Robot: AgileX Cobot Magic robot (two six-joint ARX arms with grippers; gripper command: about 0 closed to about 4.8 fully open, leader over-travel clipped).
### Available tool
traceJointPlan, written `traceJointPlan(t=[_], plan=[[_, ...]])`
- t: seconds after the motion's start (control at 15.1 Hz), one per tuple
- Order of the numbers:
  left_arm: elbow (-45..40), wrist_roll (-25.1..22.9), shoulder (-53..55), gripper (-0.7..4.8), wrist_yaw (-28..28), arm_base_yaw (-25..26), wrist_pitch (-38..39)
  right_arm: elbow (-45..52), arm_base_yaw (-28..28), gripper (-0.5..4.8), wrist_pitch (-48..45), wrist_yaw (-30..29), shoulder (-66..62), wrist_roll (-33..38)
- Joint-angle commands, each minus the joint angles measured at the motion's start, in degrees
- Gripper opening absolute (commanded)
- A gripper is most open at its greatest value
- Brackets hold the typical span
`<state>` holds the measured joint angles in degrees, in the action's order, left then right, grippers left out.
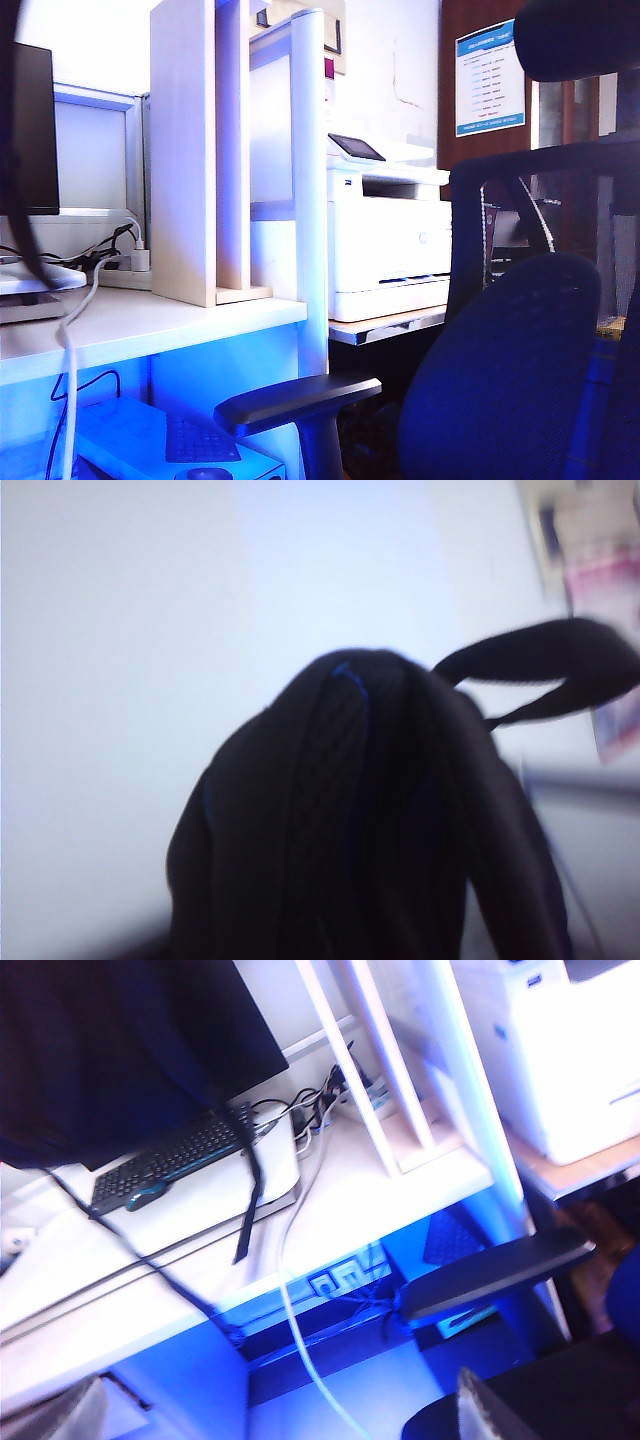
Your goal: Grab the backpack from the chair and place it on the desk.
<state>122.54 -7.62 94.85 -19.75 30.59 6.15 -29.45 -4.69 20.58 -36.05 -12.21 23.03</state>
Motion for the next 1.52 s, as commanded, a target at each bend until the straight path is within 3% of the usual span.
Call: traceJointPlan(t=[0.07,0.2,0.26,0.4,0.6,0.73,0.93,0.99,1.32,1.39,1.52], plan=[[-0.31,0.57,2.03,1.16,10.67,1.22,5.01,-0.31,0.04,4.57,0.24,0.09,-0.31,1.25],[-1.60,0.59,3.58,1.21,15.26,2.40,5.31,-0.31,0.02,4.57,0.20,0.13,-0.37,2.21],[-2.19,0.61,4.02,1.50,16.06,2.89,5.38,-0.31,0.04,4.57,0.20,0.11,-0.39,2.29],[-2.43,1.70,4.07,2.15,15.89,4.50,5.29,-0.31,0.02,4.57,0.26,-0.09,-0.37,2.51],[-2.27,6.97,3.78,2.27,13.86,6.05,5.14,-0.31,-0.02,4.49,0.24,-0.15,-0.42,2.51],[-2.27,10.21,2.93,2.56,7.93,6.10,5.22,-0.35,0.00,4.49,0.20,-1.22,-0.35,2.49],[-2.27,17.68,-0.57,2.56,-8.76,5.68,4.90,-0.72,0.00,4.49,0.11,-1.62,-0.33,2.40],[-2.29,19.06,-1.81,2.56,-11.87,5.20,4.92,-0.74,0.00,4.49,0.13,-1.62,-0.33,2.23],[-2.36,18.29,-10.62,2.79,-23.17,-4.09,7.52,-0.85,0.02,4.49,0.15,-3.17,-0.31,2.21],[-2.36,17.05,-11.74,2.91,-23.71,-5.86,8.74,-0.85,0.02,4.49,0.15,-3.87,-0.31,2.16],[-2.45,9.20,-15.98,3.15,-22.84,-12.33,17.03,-0.90,0.02,4.49,0.17,-5.79,-0.09,2.19]])
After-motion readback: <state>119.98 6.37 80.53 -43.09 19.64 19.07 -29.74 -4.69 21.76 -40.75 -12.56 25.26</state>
